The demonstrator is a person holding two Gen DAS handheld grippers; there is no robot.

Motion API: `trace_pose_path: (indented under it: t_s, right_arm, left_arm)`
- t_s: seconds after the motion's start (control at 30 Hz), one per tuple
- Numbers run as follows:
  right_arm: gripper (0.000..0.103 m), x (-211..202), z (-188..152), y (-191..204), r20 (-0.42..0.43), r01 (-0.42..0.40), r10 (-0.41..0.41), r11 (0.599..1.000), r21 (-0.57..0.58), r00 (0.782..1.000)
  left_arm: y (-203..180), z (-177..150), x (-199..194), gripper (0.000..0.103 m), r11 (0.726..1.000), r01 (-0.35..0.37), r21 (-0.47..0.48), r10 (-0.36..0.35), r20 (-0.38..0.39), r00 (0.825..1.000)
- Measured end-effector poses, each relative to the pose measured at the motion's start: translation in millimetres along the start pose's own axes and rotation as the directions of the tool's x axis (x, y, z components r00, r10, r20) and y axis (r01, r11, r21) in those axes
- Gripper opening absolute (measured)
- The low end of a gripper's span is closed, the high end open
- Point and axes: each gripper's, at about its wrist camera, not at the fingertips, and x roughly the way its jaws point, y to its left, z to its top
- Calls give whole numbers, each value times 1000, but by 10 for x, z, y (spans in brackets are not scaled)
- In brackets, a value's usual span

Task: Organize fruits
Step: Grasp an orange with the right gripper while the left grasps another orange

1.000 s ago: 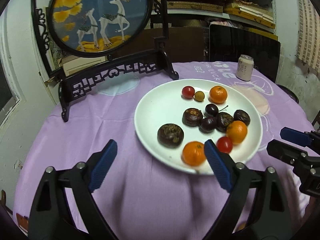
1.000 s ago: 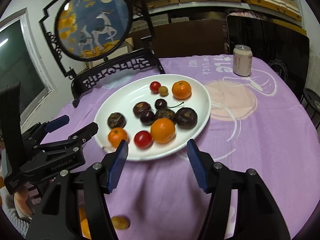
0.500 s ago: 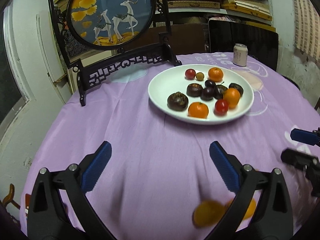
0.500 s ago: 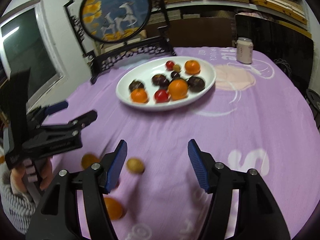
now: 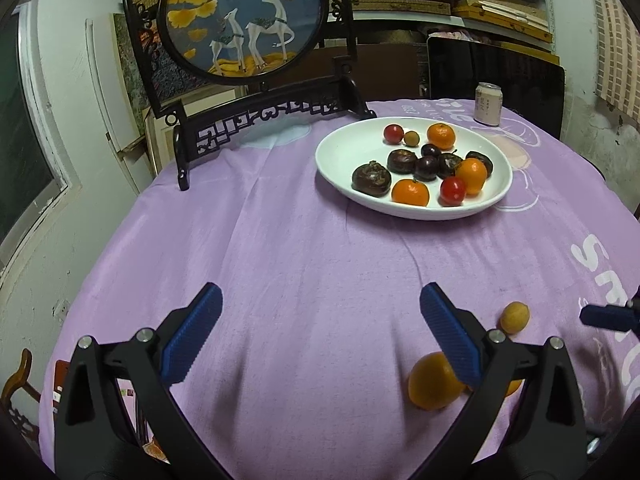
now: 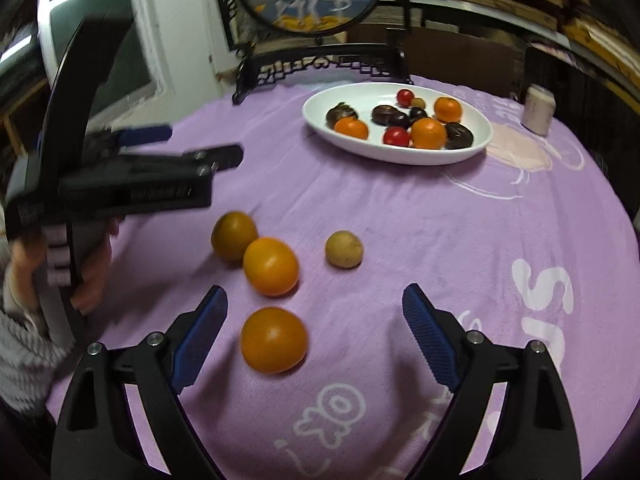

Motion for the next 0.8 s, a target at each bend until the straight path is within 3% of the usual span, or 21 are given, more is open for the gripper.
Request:
trace_pose_path:
  t_s: [0.17,0.3,0.43,0.6,0.73,0.8]
  right_arm:
    - [67,144,-62,36,-69,-18,16,1000,-23,997]
    - [36,153,-78,62,-82,-78,76,997,-25,994]
    - [36,139,-79,52,-86,-93,91,995,-19,992]
    - [36,103,-54,-42,-77,-76,76,997,7,994]
    - [36,9,-20,-306,-34,-44,48,993,109,998]
    - [36,-17,-15,-404,-24,-45,49,988,150,999]
  left_arm:
    - [5,3,0,101,1000,6,0,-6,-2,1000]
    - [-11,-13,-22,101,998,63,6,-63,-14,998]
    - [-111,-102,-74,101,986,158,51,-156,-42,987]
    - [-238,-241,-100,101,975,192,115,-185,-74,980]
    - [-263,-318,-88,101,964,230,132,-218,-102,971]
    - [-271,-335,-38,94,960,250,130,-234,-127,964]
